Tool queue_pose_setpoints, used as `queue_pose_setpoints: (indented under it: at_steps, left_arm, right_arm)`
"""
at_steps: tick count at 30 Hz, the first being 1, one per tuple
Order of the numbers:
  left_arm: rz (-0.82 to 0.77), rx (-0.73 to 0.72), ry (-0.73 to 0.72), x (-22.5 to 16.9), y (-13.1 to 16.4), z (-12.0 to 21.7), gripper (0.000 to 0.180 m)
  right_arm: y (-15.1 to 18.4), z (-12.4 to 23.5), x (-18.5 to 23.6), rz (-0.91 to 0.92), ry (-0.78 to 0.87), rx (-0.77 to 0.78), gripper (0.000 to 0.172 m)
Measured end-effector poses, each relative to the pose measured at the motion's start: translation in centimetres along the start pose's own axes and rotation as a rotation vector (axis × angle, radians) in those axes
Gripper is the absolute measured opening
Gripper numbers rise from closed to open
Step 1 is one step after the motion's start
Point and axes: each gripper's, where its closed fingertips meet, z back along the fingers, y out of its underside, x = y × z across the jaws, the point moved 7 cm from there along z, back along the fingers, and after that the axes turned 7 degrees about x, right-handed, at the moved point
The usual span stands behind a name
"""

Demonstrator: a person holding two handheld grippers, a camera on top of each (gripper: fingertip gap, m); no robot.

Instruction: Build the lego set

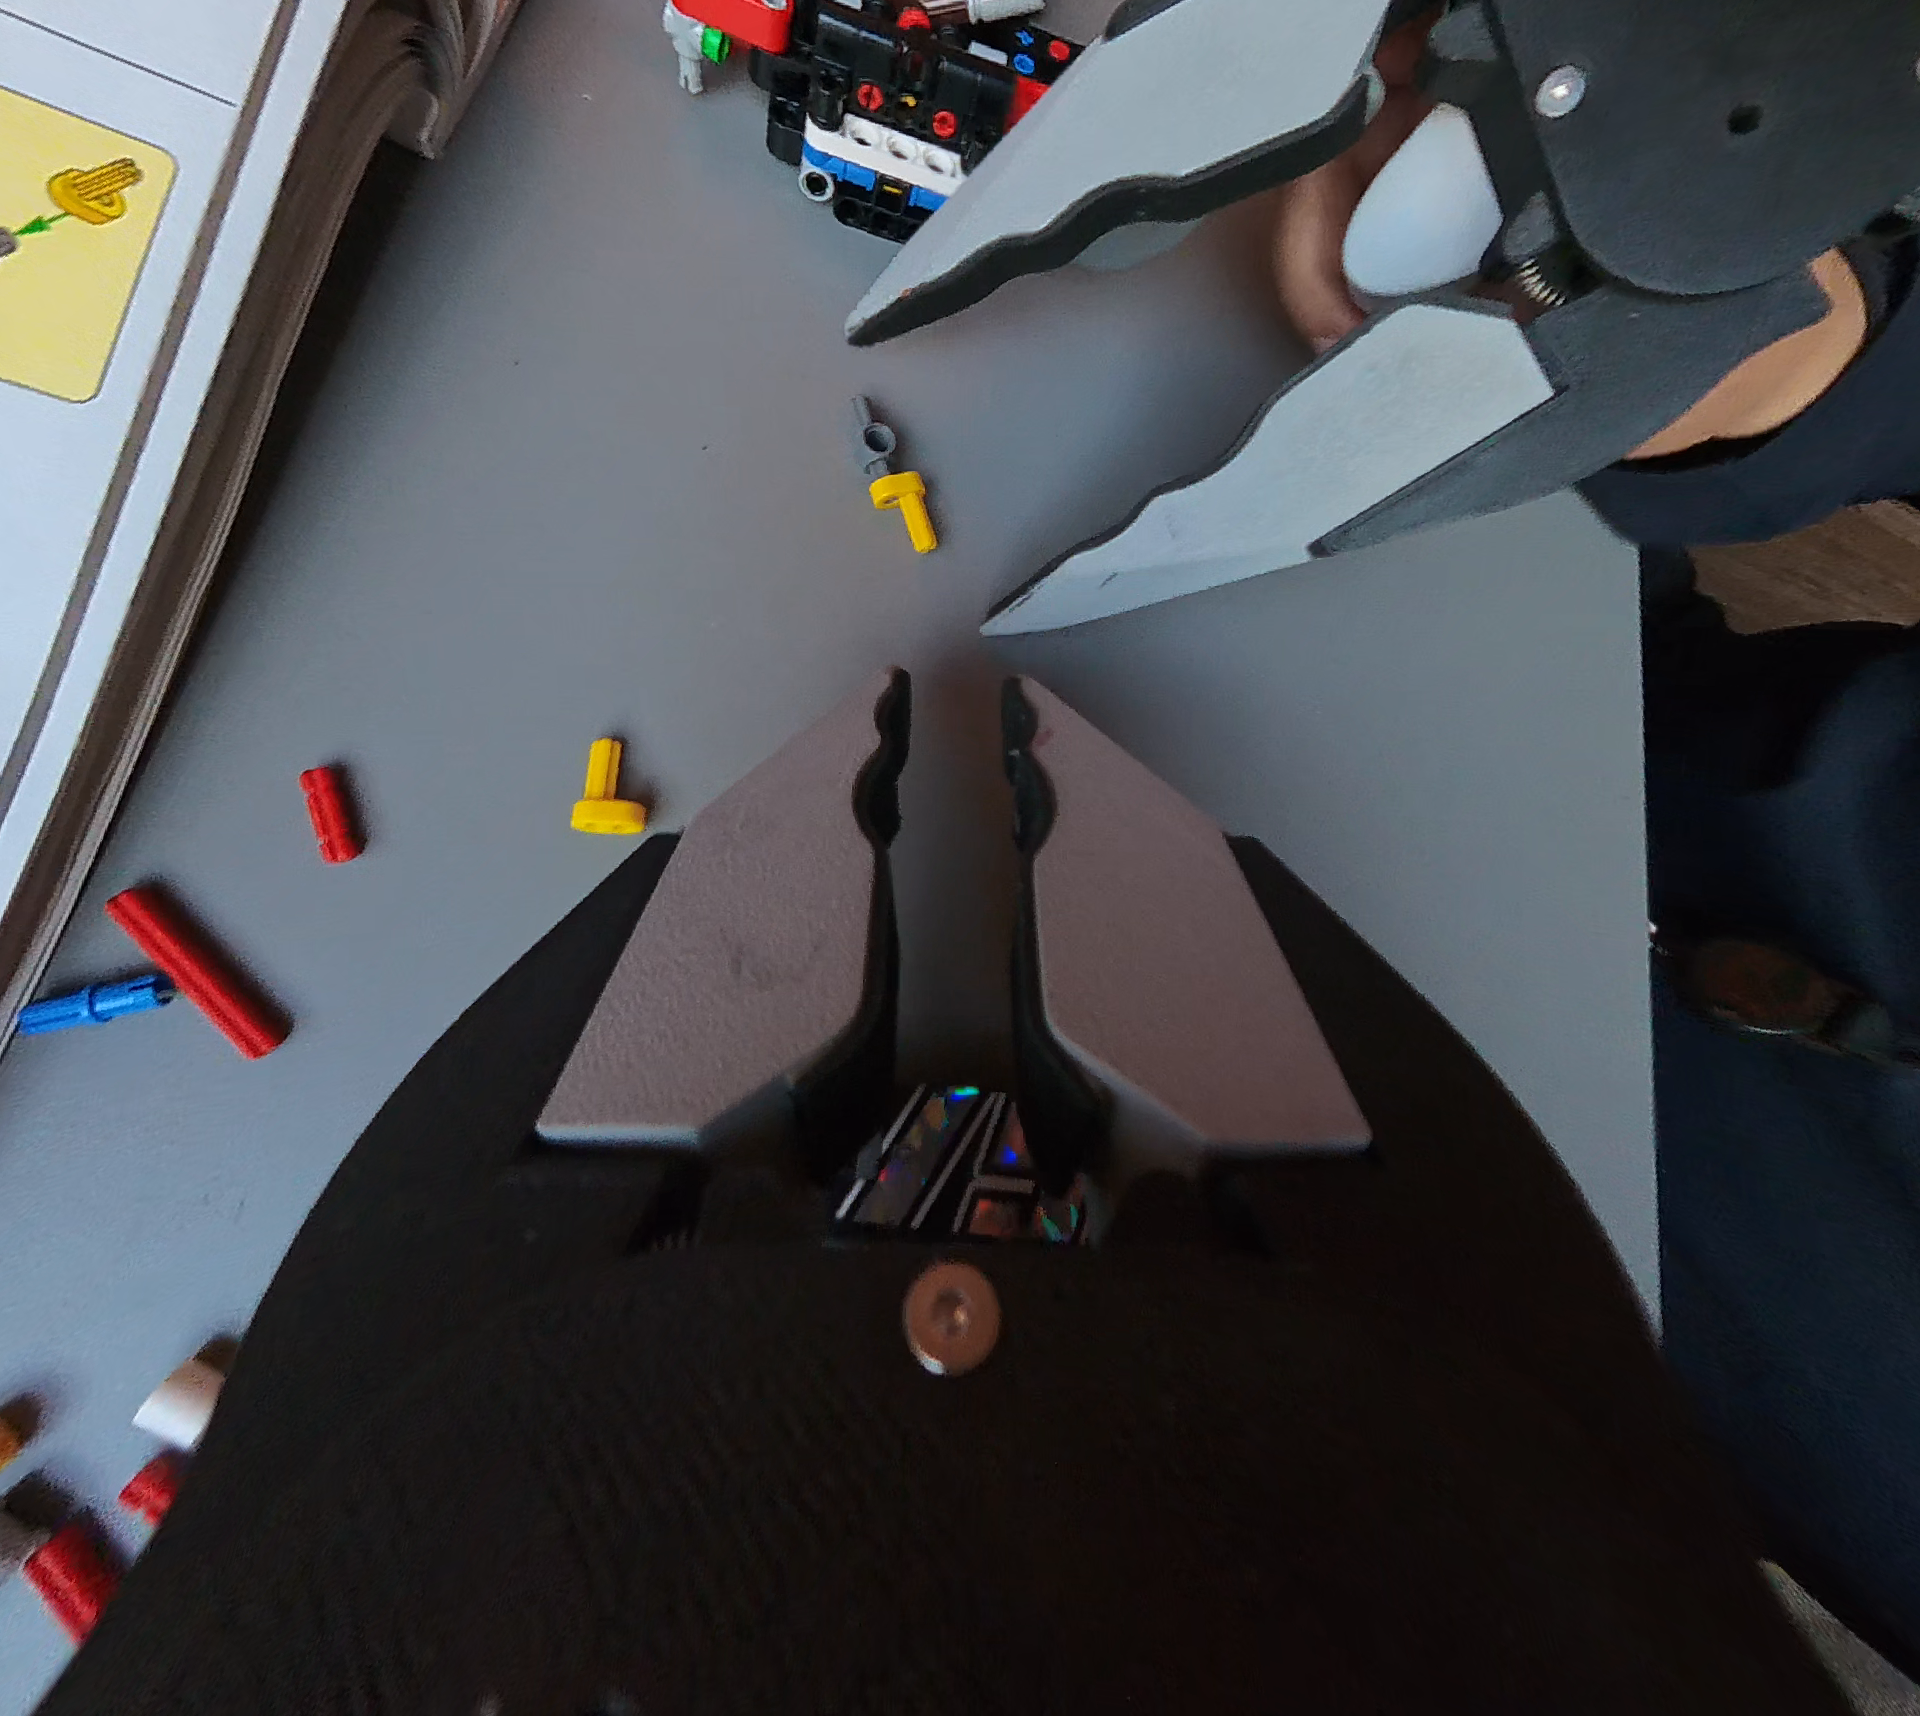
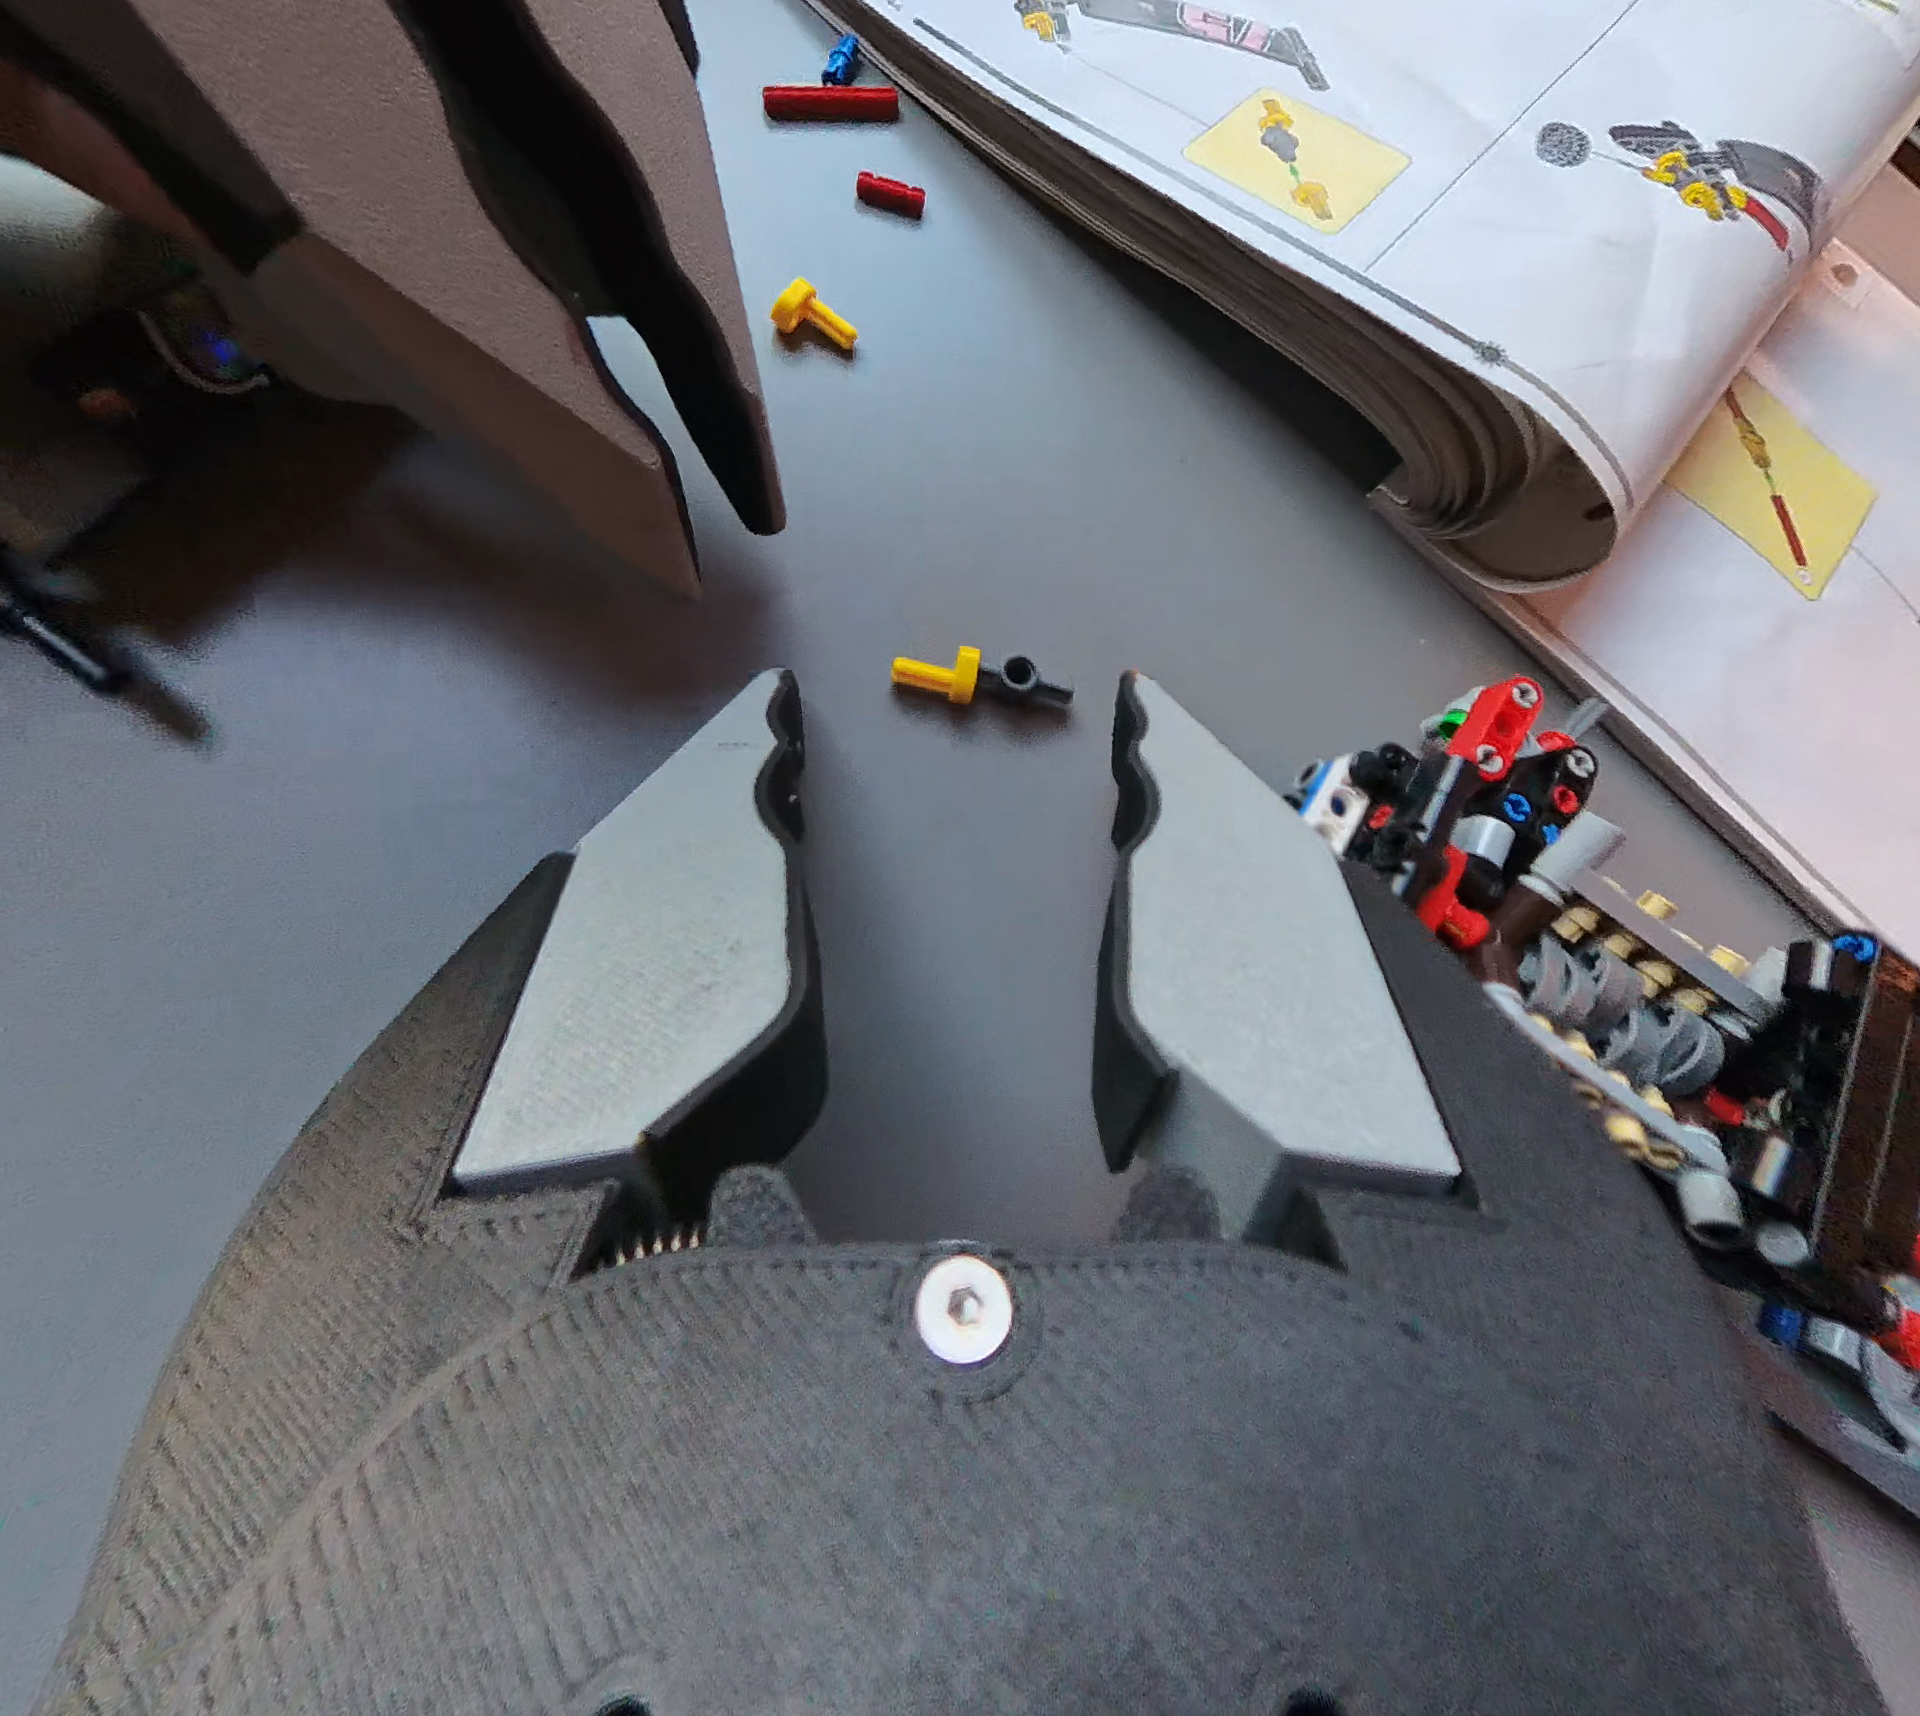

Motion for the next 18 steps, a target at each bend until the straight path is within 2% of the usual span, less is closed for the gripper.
queue_pose_setpoints:
  at_steps: [4, 12, 15, 17, 18]
  left_arm:
    - [0.003, -0.011, -0.018, 0.3, 0.2, 0.8, 0.014]
    - [0.009, -0.027, 0.005, 0.3, 0.2, 1.1, 0.014]
    - [-0.002, -0.008, 0.004, 0.1, 0.3, 0.6, 0.014]
    - [-0.015, 0.000, 0.000, 0.0, 0.3, 0.5, 0.013]
    - [-0.026, 0.002, -0.006, 0.0, 0.3, 0.5, 0.013]
  right_arm:
    - [-0.6, -0.7, -0.3, -0.025, -0.006, 0.002, 0.053]
    - [-0.2, -0.8, -1.3, -0.157, -0.168, 0.001, 0.048]
    - [-0.3, -0.9, -1.2, -0.125, -0.191, 0.001, 0.027]
    - [-0.4, -0.7, -0.4, -0.071, -0.253, -0.005, 0.030]
    - [-0.3, -0.5, 0.0, -0.030, -0.286, -0.009, 0.038]
